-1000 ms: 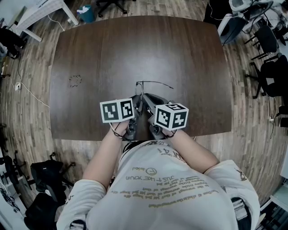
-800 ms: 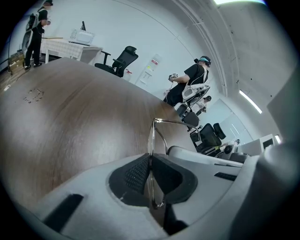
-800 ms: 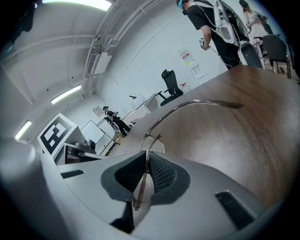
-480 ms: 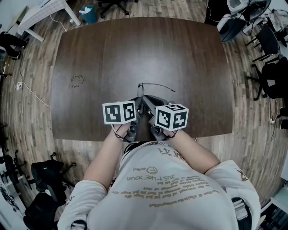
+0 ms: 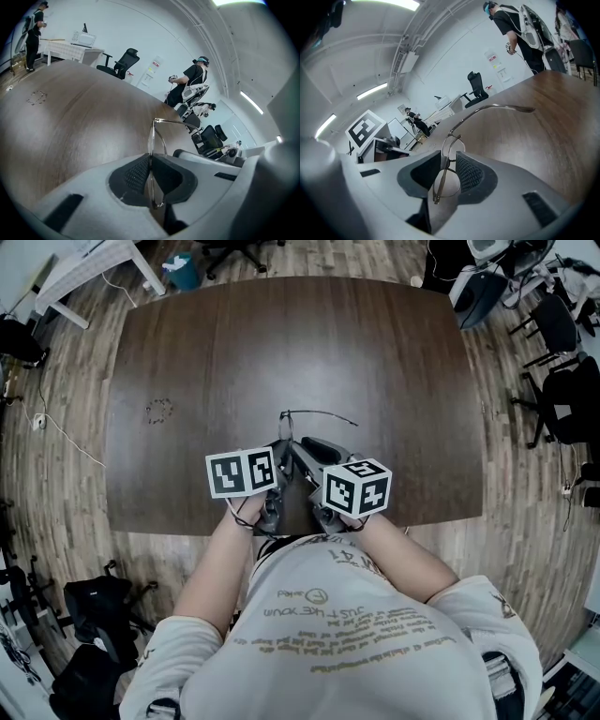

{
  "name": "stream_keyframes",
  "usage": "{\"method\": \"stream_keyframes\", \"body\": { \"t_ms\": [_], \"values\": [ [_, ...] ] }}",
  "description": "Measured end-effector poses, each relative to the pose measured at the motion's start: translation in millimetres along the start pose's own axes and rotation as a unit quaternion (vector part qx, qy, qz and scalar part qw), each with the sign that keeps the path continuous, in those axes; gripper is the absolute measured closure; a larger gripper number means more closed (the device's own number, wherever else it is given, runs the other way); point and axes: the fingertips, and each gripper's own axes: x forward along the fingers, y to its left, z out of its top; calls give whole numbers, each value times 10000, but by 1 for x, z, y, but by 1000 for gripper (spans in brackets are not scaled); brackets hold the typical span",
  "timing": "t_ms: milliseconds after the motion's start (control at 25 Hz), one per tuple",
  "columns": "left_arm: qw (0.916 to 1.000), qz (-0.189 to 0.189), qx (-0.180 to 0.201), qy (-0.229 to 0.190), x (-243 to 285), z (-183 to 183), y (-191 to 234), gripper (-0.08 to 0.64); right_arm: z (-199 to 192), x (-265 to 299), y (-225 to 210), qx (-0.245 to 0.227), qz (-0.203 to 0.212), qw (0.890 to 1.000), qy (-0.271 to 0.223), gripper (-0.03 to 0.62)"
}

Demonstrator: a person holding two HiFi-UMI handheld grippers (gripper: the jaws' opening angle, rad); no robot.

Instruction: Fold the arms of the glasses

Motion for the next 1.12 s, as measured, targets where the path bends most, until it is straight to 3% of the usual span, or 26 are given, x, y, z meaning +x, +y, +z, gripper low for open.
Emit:
{"method": "stream_keyframes", "body": {
  "t_ms": [280,520,640,800,1000,1120],
  "values": [
    [10000,58,32,-19,-5,4,11,529,20,-22,13,-598,133,9980,-128,495],
    [9986,257,468,37,-10,5,19,529,74,-47,0,-1561,-127,9867,-430,500],
    [9977,285,613,54,-10,4,16,529,84,-50,-25,-1914,-168,9814,-9,526],
    [9963,285,801,115,-10,2,11,529,64,-41,-34,-2225,333,9695,971,525],
    [9924,381,1154,190,-11,-1,11,529,47,-31,-34,-2490,453,9581,1341,525],
    [9920,385,1182,199,-10,-3,12,529,38,-27,-30,-2511,545,9555,1449,510]
  ]
}}
